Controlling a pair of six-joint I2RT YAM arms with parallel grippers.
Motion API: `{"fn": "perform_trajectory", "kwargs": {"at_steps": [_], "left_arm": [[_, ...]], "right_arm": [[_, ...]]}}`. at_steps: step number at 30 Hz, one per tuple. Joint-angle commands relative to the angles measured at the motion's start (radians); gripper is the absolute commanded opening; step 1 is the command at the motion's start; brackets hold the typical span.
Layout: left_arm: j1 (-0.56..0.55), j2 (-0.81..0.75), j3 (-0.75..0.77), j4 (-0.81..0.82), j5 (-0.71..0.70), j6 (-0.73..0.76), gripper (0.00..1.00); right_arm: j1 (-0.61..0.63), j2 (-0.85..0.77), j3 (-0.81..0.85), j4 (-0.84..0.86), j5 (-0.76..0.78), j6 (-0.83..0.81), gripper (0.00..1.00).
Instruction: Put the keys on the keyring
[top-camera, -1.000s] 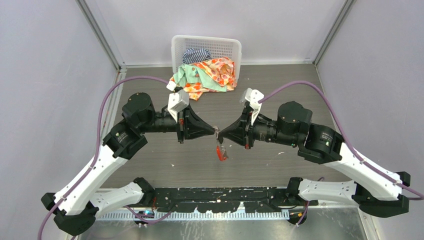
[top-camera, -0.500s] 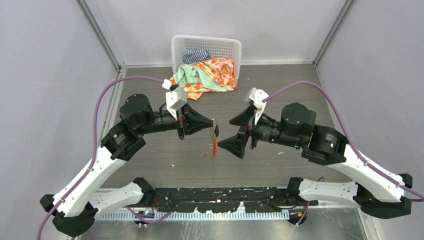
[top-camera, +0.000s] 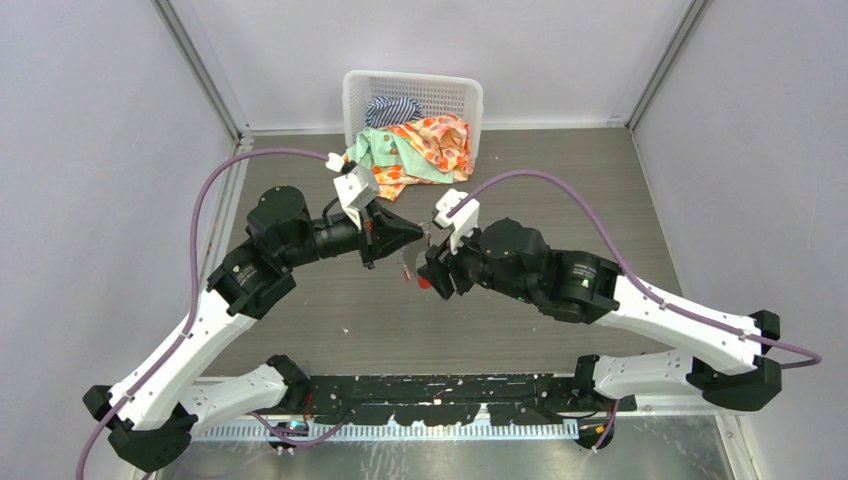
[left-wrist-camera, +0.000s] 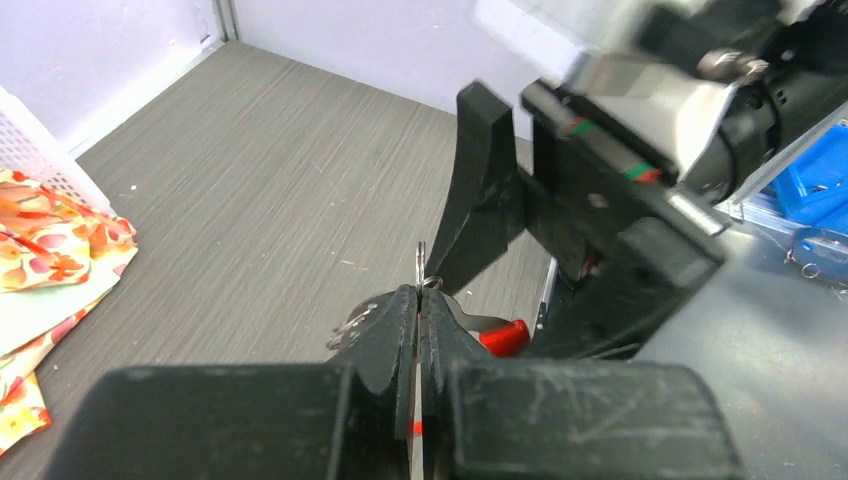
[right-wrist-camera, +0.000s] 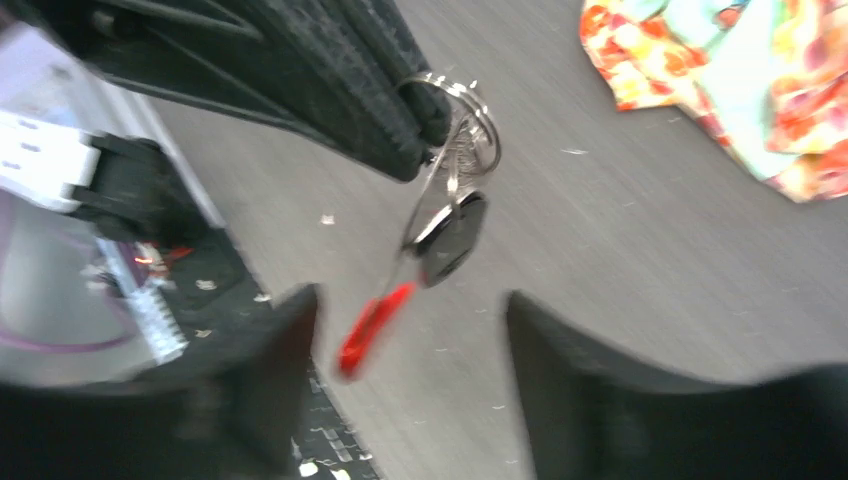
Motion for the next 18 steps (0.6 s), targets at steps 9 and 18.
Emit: {"fn": "perform_trajectory", "kwargs": {"at_steps": [9,18], "left_arm": [[0.014,-0.020,-0.008,0.025,0.012,0.041,0.19],[0.016,0.013,0.068,-0.256,-0.212,0.265,1.00]], "right_arm": [[0.003,0.012,-0.016,0.112,0.105,-0.026,0.07],[-0.032,-0.064,-0.087,0.026,0.082,0.082,0.08]]}}
